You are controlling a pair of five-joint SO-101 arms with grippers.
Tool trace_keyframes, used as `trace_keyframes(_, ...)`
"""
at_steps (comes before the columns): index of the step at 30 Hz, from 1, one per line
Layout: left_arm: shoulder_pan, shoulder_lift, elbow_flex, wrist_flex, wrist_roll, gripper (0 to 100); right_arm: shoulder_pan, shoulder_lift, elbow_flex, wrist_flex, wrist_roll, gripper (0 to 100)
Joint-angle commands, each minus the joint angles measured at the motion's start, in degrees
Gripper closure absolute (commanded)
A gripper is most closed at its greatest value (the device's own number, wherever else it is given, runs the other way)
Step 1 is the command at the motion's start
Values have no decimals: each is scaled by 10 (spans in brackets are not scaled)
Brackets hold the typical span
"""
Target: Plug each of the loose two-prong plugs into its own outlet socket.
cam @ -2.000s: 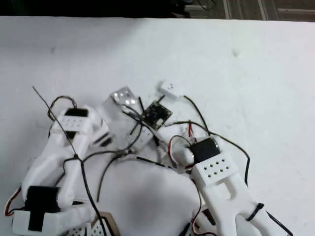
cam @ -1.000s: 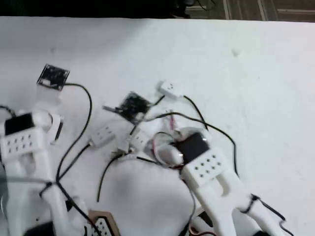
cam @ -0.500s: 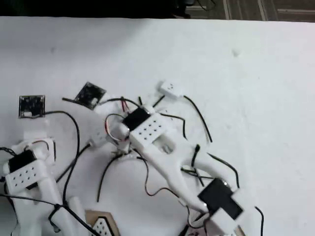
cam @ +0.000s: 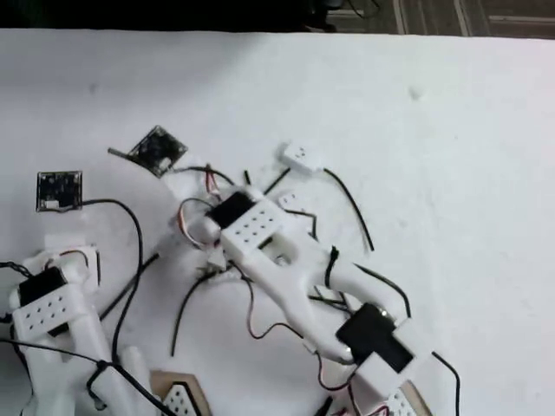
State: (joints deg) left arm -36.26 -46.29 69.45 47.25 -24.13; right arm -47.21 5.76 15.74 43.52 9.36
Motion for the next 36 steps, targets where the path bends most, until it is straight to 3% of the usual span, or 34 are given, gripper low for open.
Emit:
trace_keyframes(1, -4, -17, 11, -15, 3, 976, -3, 11, -22, -13, -18, 979)
trace_keyframes(36, -3, -17, 23, -26, 2, 975, 0, 41, -19, -53, -41, 979)
